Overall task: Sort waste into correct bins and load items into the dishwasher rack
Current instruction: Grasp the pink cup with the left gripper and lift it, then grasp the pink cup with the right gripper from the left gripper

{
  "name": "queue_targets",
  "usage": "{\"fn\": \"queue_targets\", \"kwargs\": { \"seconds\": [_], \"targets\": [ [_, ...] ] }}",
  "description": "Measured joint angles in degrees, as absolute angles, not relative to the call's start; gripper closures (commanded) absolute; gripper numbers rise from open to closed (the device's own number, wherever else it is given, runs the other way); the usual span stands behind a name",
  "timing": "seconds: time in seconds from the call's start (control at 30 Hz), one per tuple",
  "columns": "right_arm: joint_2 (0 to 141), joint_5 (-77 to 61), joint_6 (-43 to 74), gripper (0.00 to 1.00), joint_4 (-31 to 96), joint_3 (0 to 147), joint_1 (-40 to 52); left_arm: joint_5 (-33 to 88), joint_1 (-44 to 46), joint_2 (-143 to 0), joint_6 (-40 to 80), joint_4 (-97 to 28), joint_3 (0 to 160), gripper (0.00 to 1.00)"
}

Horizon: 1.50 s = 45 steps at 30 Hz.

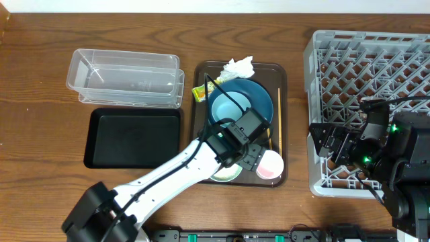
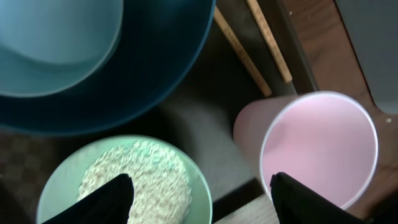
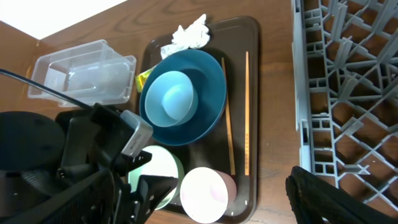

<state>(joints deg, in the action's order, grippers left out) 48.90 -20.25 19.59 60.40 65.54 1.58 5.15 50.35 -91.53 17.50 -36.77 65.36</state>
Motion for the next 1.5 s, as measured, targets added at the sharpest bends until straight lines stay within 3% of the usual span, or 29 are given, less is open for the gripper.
{"fn": "queue_targets", "kwargs": {
  "seconds": [0.2,0.37,0.57,0.8,1.0,1.13,1.27,1.37,1.5],
  "targets": [
    [48.9,-19.46,19.64,0.12,60.45,65.54,1.58,5.15,52.16,-94.98,19.57,-34.0,65.36,0.36],
    [48.9,-18.76,19.84,0.12,61.12,65.54,1.58,5.17,54.17,-97.1,20.16,-33.61,65.36,0.5],
    [48.9,-18.37,19.97,0.12,61.36,65.54,1.58,5.17,54.46,-97.3,20.16,-33.06,65.36,0.93],
    [48.9,-18.06,19.97,0.11,62.08,65.54,1.58,5.15,54.41,-94.89,20.75,-34.46,65.36,0.94],
    [48.9,-17.15,19.97,0.13,62.41,65.54,1.58,6.31,51.48,-81.45,21.19,-37.34,65.39,0.94],
    [48.9,-17.15,19.99,0.18,62.33,65.54,1.58,10.26,41.85,-70.11,21.26,-39.44,65.56,0.94],
    [48.9,-22.44,16.82,0.2,59.64,65.54,1.63,20.29,25.96,-62.22,21.26,-39.81,65.65,0.94],
    [49.08,-29.91,14.39,0.23,54.89,65.56,2.59,34.59,13.93,-60.23,21.45,-39.42,65.67,0.94],
    [50.72,-39.27,12.53,0.24,48.01,65.63,6.35,54.0,5.67,-62.33,21.3,-37.69,65.67,0.94]
  ]
}}
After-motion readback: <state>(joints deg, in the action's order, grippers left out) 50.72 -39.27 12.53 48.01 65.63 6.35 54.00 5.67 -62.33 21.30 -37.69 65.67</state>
